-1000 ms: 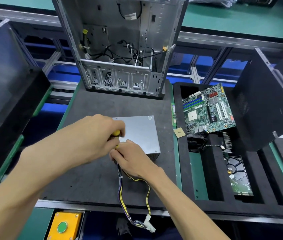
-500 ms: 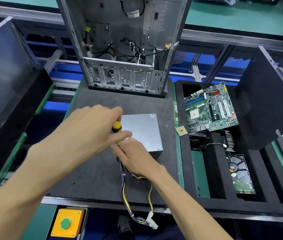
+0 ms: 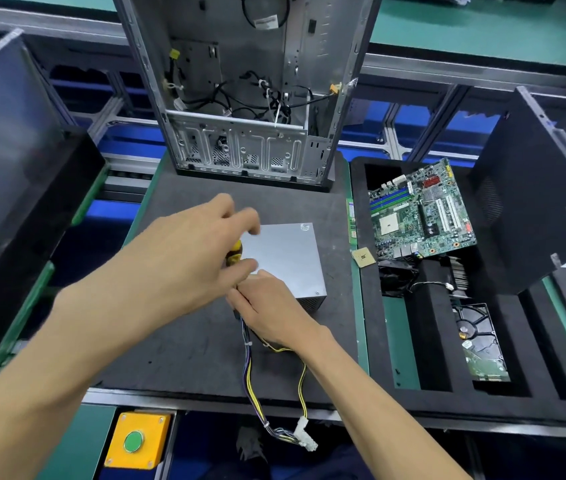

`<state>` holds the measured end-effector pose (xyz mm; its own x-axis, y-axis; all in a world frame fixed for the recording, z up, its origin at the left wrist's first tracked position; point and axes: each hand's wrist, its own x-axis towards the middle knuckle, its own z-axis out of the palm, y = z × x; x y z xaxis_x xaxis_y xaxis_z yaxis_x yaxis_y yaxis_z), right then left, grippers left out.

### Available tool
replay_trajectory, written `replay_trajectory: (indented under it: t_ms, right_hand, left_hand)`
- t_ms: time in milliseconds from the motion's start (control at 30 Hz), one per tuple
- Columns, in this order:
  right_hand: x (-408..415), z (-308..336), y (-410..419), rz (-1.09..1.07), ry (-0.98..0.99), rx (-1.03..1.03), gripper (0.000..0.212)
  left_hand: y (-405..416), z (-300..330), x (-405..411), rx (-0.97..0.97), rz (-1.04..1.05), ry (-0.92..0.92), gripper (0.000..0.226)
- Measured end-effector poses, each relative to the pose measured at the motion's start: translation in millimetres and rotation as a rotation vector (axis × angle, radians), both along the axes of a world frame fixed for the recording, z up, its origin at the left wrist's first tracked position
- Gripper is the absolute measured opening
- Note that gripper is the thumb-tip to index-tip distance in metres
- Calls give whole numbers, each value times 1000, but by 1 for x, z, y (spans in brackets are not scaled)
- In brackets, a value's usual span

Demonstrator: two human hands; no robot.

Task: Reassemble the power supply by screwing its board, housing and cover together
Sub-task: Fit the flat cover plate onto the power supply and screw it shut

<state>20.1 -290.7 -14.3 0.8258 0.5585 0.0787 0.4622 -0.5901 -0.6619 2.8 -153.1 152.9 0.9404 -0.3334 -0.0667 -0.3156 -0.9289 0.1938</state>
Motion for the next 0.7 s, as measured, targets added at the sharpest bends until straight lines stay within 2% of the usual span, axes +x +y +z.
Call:
replay_trajectory:
  t_ms: [67,133,200,300,367,467,533,600,700]
  right_hand:
    - [0,-1,0,2,11,-15,42]
    - [0,0,-1,1,10,-28,44]
    - [1,0,-1,10,7,-31,42]
    - [-1,0,-2,20,4,-35,41]
    - [-1,0,-2,19,7,-32,44]
    - [0,0,-2,25,-1,-23,49]
    - [0,0,-2,38,-23,-22,47]
    - [0,-1,-1,38,-25,-18,44]
    - [1,-3,0,31,-11,-24,43]
  left_hand:
    - [1,-2,2,72,77,-13,21]
    - [3,-4,5,5,9,43,4]
    - [2,-2,3,-48,-41,54,9]
    - [1,-2,2,46,63,-10,21]
    - [4,-6,6,0,21,21,6]
    - [7,-5,5,-133,-105,116,22]
    - [6,-4,5,-137,-111,80,21]
    - [3,-5,6,-41,-10,-14,6]
    - [-3,-8,8,169,145,-181,31]
